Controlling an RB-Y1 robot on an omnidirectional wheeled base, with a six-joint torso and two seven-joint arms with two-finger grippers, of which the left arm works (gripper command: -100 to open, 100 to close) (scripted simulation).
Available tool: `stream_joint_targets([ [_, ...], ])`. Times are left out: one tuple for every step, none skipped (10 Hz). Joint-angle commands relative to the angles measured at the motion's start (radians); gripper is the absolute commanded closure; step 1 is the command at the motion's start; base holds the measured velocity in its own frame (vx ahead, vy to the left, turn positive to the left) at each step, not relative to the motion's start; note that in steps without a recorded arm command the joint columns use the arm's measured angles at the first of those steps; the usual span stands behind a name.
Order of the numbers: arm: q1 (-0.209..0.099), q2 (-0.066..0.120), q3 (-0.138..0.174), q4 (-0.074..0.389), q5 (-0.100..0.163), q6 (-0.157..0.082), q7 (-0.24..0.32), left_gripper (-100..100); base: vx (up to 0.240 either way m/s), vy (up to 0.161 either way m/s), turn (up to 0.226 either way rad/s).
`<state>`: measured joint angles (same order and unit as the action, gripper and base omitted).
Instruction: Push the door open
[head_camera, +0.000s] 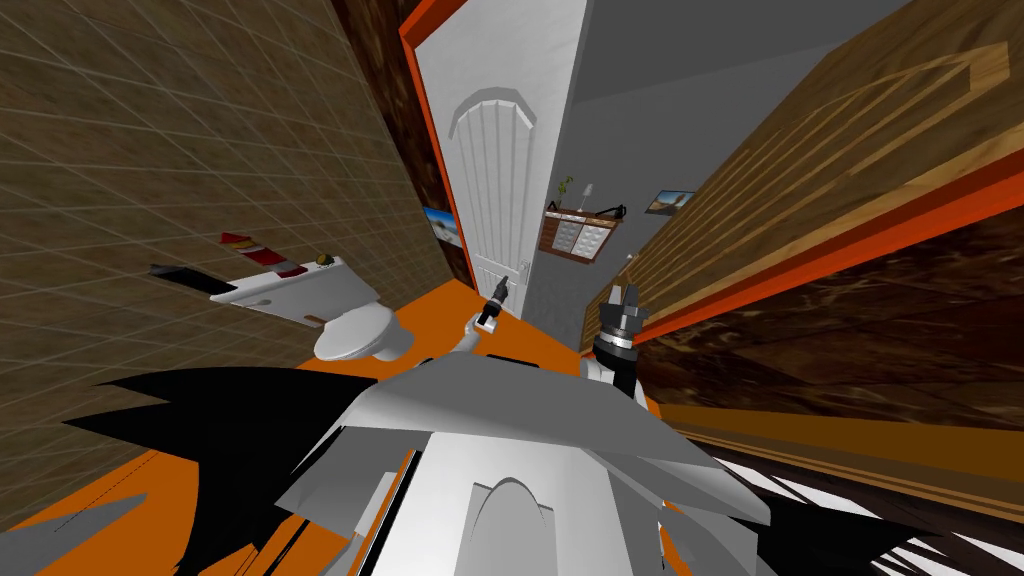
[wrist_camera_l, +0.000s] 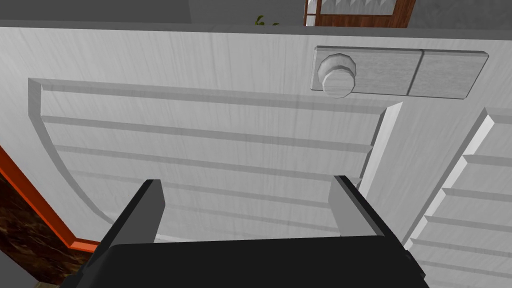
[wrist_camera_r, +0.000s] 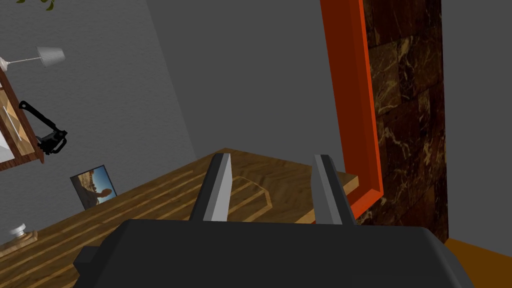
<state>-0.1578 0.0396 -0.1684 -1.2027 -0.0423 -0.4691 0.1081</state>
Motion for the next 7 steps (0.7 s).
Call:
stream_joint_targets([
  [-0.015, -0.001, -0.001, 0.029, 0.0, -0.004, 0.002, -100, 0.044, 0.032, -0.007],
  [-0.038, -0.005, -0.005, 0.065, -0.001, -0.002, 0.004, -100, 0.046, 0.038, -0.014],
  [-0.061, -0.008, -0.009, 0.095, -0.001, -0.001, 0.006, -100, 0.067, 0.063, -0.022],
  [-0.082, -0.012, -0.012, 0.134, -0.002, 0.001, 0.009, -100, 0.083, 0.083, -0.031],
  [-0.103, -0.016, -0.016, 0.163, -0.002, 0.002, 0.011, -100, 0.092, 0.072, -0.027],
  [-0.103, -0.016, -0.016, 0.174, -0.002, 0.002, 0.011, -100, 0.065, 0.044, -0.008],
  [-0.124, -0.02, -0.019, 0.208, -0.003, 0.004, 0.013, -100, 0.061, 0.031, -0.013],
])
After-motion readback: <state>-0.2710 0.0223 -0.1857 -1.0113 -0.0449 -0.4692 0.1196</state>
